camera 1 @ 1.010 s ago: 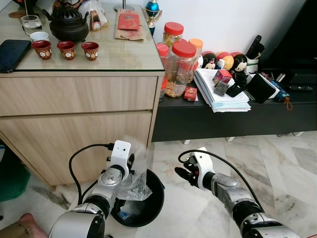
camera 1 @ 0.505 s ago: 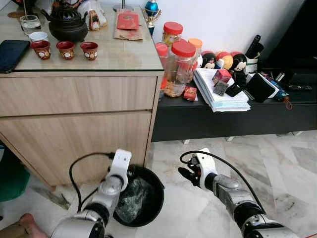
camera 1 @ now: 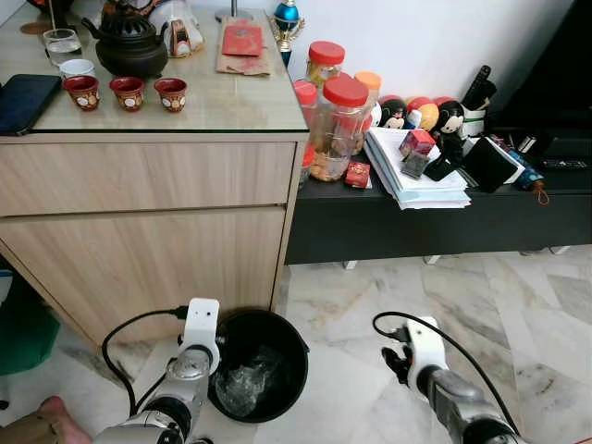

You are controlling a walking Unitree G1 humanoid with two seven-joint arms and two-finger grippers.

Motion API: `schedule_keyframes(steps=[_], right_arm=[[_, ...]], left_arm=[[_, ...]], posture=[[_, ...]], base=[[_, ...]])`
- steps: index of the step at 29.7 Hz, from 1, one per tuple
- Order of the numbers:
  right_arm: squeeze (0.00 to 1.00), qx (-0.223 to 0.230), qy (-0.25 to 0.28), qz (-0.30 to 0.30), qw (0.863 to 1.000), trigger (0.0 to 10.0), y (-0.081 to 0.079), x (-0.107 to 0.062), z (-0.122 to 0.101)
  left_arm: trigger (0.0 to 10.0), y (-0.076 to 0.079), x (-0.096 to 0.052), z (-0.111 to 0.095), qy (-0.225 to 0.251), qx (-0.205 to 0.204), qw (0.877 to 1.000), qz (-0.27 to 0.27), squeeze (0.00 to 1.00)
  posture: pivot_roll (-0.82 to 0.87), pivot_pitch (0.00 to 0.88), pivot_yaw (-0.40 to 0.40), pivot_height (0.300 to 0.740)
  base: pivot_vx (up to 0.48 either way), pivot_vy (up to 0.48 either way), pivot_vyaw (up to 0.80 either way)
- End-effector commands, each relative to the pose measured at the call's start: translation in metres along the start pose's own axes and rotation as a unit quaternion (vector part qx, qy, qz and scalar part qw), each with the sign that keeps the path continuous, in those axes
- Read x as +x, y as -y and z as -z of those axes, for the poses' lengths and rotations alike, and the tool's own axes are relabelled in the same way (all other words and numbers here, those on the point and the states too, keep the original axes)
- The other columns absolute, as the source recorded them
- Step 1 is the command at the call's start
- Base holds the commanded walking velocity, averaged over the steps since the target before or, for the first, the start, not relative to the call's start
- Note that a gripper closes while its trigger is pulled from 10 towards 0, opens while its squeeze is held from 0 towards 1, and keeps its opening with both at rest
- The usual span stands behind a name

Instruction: Picking trash to rubbish bin

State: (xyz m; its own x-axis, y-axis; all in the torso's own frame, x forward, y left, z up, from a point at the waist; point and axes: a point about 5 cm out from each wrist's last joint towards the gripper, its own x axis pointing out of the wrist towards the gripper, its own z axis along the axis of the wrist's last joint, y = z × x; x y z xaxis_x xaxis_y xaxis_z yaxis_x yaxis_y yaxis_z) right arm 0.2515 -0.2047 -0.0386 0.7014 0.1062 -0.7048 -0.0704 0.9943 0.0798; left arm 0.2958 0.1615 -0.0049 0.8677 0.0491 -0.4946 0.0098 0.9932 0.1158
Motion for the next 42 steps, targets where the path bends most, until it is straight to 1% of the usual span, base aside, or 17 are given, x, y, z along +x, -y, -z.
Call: schedule_keyframes(steps=[1, 4, 5, 6, 7, 10, 11, 12, 14, 16, 20, 24, 28, 33, 42], right_arm=[[0.0, 0.015, 0.001, 0.012, 1.0, 10.0, 0.004, -0.001, 0.004], [0.0, 0.042, 0.002, 0.033, 0.999, 10.0, 0.006, -0.003, 0.01], [0.0, 0.042, 0.002, 0.033, 0.999, 10.0, 0.006, -0.003, 0.01], [0.0, 0.045, 0.003, 0.036, 0.998, 10.0, 0.006, -0.003, 0.01], [0.0, 0.051, 0.005, 0.041, 0.998, 10.0, 0.007, -0.003, 0.011], [0.0, 0.052, 0.003, 0.042, 0.998, 10.0, 0.006, -0.003, 0.013], [0.0, 0.052, 0.003, 0.042, 0.998, 10.0, 0.006, -0.003, 0.013], [0.0, 0.053, -0.001, 0.048, 0.997, 10.0, 0.006, -0.004, 0.016], [0.0, 0.059, -0.003, 0.054, 0.997, 10.0, 0.007, -0.004, 0.018], [0.0, 0.06, -0.006, 0.056, 0.997, 10.0, 0.008, -0.005, 0.02], [0.0, 0.064, -0.011, 0.062, 0.996, 10.0, 0.009, -0.006, 0.026], [0.0, 0.07, -0.019, 0.073, 0.995, 10.0, 0.011, -0.008, 0.031], [0.0, 0.075, -0.023, 0.075, 0.994, 10.0, 0.009, -0.008, 0.035], [0.0, 0.073, -0.029, 0.074, 0.994, 10.0, 0.008, -0.008, 0.038], [0.0, 0.079, -0.027, 0.08, 0.993, 10.0, 0.012, -0.01, 0.038]], left_arm=[[10.0, 0.006, -0.003, 0.012, -0.023, 0.008, 1.0, 0.012, 0.0], [10.0, 0.008, -0.008, 0.027, -0.05, 0.0, 0.999, 0.007, 0.0], [10.0, 0.008, -0.008, 0.027, -0.05, 0.0, 0.999, 0.007, 0.0], [10.0, 0.01, -0.008, 0.028, -0.05, -0.004, 0.999, 0.012, 0.0], [10.0, 0.017, -0.01, 0.03, -0.052, -0.006, 0.998, 0.028, 0.0], [10.0, 0.03, -0.014, 0.038, -0.063, 0.017, 0.996, 0.056, 0.0], [10.0, 0.03, -0.014, 0.038, -0.063, 0.017, 0.996, 0.056, 0.0], [10.0, 0.03, -0.016, 0.044, -0.075, 0.021, 0.996, 0.053, 0.0], [10.0, 0.028, -0.019, 0.052, -0.091, 0.019, 0.995, 0.046, 0.0], [10.0, 0.023, -0.022, 0.062, -0.109, 0.033, 0.993, 0.038, 0.0], [10.0, 0.013, -0.026, 0.071, -0.123, 0.031, 0.992, 0.023, 0.0], [10.0, 0.005, -0.027, 0.074, -0.123, 0.024, 0.992, 0.009, 0.0], [10.0, 0.002, -0.028, 0.076, -0.126, 0.024, 0.992, 0.003, 0.0], [10.0, 0.0, -0.028, 0.077, -0.127, 0.027, 0.992, 0.002, 0.0], [10.0, -0.002, -0.026, 0.071, -0.118, 0.017, 0.993, -0.003, 0.0]], posture=[[-0.02, 0.058, -0.137, 0.74], [-0.03, 0.043, -0.125, 0.74], [-0.03, 0.043, -0.125, 0.74], [-0.02, 0.037, -0.125, 0.74], [-0.02, 0.031, -0.125, 0.74], [-0.02, 0.016, -0.116, 0.74], [-0.02, 0.016, -0.116, 0.74], [-0.02, 0.011, -0.113, 0.74], [-0.02, 0.0, -0.107, 0.74], [-0.02, 0.0, -0.103, 0.74], [-0.01, 0.0, -0.098, 0.74], [0.0, 0.0, -0.094, 0.74], [0.0, 0.0, -0.09, 0.74], [0.0, 0.0, -0.09, 0.74], [0.01, 0.0, -0.103, 0.74]], base=[[0.0, 0.0, 0.0], [0.0, 0.0, 0.0], [0.0, 0.0, 0.0], [0.0, 0.0, 0.0], [0.0, 0.0, 0.0], [0.0, 0.0, 0.0], [0.0, 0.0, 0.0], [0.0, 0.0, 0.0], [0.0, 0.0, 0.0], [0.0, 0.0, 0.0], [0.0, 0.0, 0.0], [0.0, 0.0, 0.0], [0.0, 0.0, 0.0], [0.0, 0.0, 0.0], [0.0, 0.0, 0.0]])
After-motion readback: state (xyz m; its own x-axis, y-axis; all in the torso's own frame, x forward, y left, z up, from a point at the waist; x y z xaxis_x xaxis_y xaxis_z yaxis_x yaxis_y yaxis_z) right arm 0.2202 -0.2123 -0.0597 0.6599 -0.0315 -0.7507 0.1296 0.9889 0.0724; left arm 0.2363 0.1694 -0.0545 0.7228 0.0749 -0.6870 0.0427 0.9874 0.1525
